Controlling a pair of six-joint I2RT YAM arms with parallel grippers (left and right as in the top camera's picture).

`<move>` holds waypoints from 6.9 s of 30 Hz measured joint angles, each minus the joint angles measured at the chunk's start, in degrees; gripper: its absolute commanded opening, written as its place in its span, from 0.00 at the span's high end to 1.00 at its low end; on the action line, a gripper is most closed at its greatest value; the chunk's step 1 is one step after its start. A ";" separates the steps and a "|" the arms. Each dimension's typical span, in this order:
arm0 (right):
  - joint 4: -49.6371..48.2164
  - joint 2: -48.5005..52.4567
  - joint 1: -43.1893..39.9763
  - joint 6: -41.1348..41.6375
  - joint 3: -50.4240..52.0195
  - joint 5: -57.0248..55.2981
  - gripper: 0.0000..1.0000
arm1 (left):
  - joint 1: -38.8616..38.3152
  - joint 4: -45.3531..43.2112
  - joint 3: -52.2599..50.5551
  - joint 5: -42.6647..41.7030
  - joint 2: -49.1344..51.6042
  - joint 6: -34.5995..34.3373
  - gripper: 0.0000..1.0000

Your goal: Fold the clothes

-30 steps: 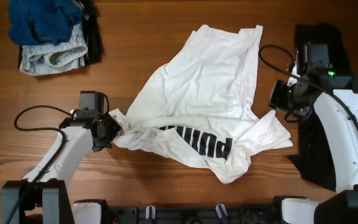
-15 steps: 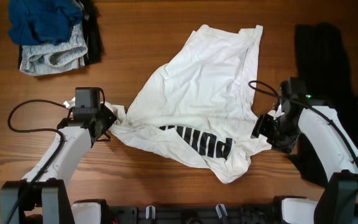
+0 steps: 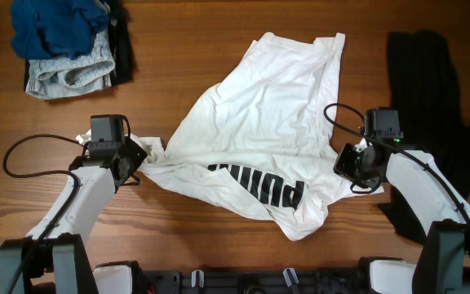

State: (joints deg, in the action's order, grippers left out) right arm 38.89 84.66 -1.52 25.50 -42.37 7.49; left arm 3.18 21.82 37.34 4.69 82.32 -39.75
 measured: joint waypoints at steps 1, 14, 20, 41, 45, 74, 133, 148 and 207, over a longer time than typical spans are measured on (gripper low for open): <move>0.04 -0.02 0.00 -0.04 0.04 -0.07 0.69 | 0.00 0.02 0.00 0.00 0.00 0.02 0.96; -2.21 -0.02 0.00 -0.98 4.00 -0.33 0.96 | 0.00 0.02 0.00 0.00 0.00 0.02 0.96; 2.10 -0.17 -0.31 -0.81 0.39 -0.50 0.96 | 0.00 0.79 0.02 0.02 -0.04 0.02 0.96; 19.45 -7.06 -15.78 -13.05 -69.18 3.45 0.96 | 0.00 -13.33 29.20 -1.92 -32.37 15.76 0.96; 20.76 -12.55 -17.94 -13.25 -76.50 5.68 0.86 | 0.00 -19.96 30.34 -6.60 -39.54 15.96 0.96; 34.67 13.03 -17.33 -27.34 -75.82 33.03 0.40 | -22.14 -21.03 66.79 -13.33 18.03 16.06 0.83; 0.50 54.18 41.55 -4.15 -79.08 4.11 0.01 | 6.97 47.89 66.93 2.54 5.33 28.06 0.00; -7.93 61.18 48.59 -0.72 -79.25 -8.50 0.37 | 6.97 47.89 66.93 2.54 5.33 28.06 0.00; 6.84 64.32 42.71 -14.84 -88.50 -10.64 0.01 | 12.66 47.67 66.88 -0.26 13.11 27.43 0.00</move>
State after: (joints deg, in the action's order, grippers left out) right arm 45.74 148.99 41.19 10.66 -130.87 -3.16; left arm 15.84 69.49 104.22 4.43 95.44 -12.32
